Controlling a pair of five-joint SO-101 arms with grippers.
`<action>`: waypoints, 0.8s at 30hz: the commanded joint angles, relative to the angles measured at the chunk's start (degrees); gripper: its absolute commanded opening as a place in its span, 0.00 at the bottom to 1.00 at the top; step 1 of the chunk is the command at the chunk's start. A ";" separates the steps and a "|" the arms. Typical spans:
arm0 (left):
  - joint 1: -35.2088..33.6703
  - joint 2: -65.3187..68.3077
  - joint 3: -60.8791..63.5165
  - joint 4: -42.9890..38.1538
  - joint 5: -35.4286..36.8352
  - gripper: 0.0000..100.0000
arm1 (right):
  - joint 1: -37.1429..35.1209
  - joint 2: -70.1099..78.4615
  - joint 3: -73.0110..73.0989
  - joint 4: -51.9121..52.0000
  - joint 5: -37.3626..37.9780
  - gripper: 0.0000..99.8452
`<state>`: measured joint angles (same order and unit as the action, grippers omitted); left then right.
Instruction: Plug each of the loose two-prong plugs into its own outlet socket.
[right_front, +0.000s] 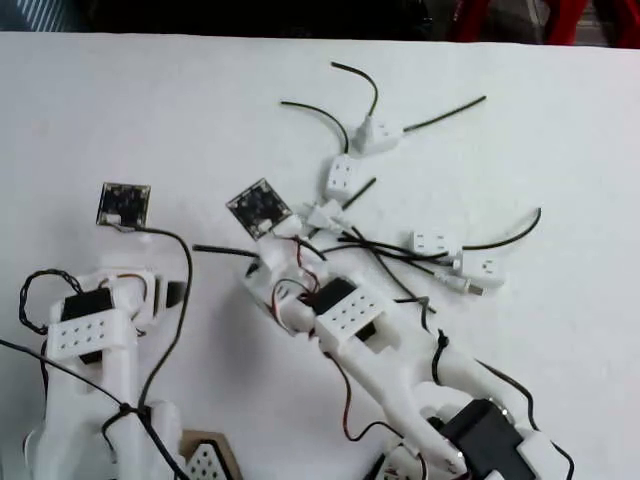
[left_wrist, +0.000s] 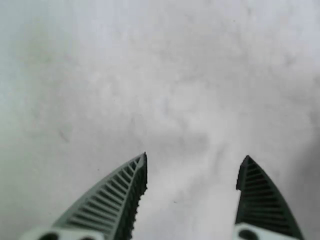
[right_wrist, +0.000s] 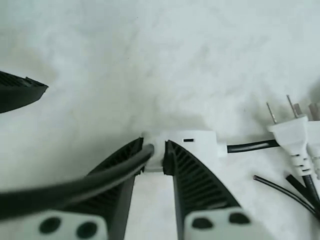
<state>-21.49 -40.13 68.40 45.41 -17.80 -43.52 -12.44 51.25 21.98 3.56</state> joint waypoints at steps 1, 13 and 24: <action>-0.31 -1.63 0.09 -0.88 0.26 0.29 | -1.27 3.38 -0.44 1.10 5.19 0.02; -0.31 -1.63 0.09 -0.88 0.26 0.29 | 2.15 4.35 -5.54 8.04 10.73 0.02; -0.31 -1.63 0.09 -0.88 0.26 0.29 | 2.95 4.35 -6.07 8.66 14.42 0.02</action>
<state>-21.49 -40.13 68.40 45.41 -17.80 -41.76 -8.04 45.89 28.92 15.78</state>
